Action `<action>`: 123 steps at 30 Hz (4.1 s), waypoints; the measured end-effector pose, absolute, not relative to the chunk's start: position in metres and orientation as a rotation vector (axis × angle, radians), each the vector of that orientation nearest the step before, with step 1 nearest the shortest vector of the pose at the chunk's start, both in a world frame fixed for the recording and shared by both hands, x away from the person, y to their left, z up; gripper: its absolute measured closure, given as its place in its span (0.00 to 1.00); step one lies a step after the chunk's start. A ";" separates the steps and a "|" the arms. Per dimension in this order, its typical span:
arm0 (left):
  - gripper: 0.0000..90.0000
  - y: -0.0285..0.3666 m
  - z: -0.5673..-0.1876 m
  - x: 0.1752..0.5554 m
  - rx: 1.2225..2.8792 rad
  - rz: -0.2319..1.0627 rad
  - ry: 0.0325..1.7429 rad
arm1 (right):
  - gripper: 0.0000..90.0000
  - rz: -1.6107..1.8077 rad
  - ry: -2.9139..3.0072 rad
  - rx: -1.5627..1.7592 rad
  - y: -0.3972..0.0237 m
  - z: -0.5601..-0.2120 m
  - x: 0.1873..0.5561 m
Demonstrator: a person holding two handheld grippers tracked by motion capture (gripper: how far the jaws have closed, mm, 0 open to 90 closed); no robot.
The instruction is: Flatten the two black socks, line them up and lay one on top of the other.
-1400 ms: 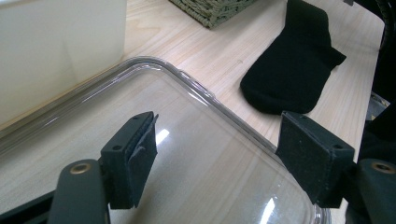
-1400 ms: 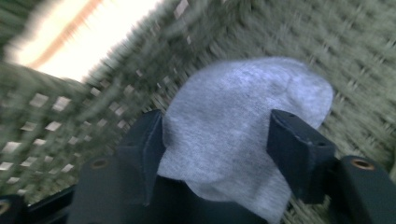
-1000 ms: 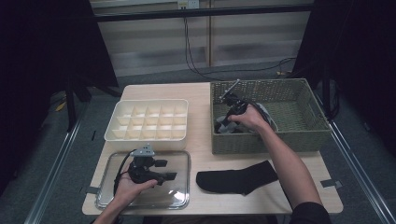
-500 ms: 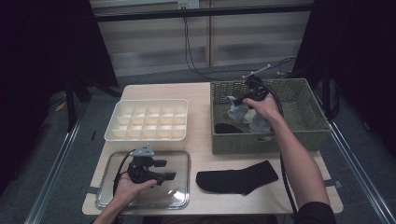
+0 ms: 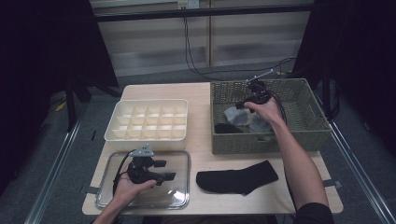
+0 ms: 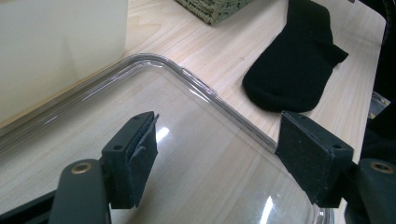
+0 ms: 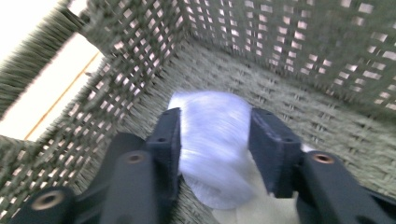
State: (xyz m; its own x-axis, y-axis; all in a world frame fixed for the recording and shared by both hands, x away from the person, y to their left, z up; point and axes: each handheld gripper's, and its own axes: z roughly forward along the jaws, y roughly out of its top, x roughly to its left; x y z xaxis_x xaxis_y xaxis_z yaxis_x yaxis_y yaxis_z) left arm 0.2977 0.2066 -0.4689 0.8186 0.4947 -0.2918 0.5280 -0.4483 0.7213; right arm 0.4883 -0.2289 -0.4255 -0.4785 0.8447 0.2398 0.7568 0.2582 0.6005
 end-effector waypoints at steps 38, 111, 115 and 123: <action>0.32 0.200 -0.472 0.295 2.148 -0.071 0.719 | 0.92 0.507 2.956 1.241 -0.145 -0.468 0.478; 0.37 0.201 -0.467 0.288 2.122 -0.025 0.686 | 0.99 1.580 2.221 1.272 -0.224 -0.353 0.416; 0.38 0.201 -0.466 0.287 2.127 -0.019 0.678 | 0.99 1.588 2.216 1.260 -0.223 -0.350 0.414; 0.41 0.200 -0.466 0.286 2.121 -0.015 0.673 | 0.99 1.624 2.189 1.239 -0.226 -0.341 0.406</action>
State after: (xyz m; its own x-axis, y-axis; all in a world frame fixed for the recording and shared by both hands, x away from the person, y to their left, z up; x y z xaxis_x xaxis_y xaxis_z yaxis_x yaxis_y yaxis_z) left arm 0.2863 0.2003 -0.4656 0.8527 0.4585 -0.2504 0.4693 -0.4616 0.7528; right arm 0.4057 -0.2262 -0.3414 -0.6486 0.6817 0.3385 0.5219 0.0745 0.8498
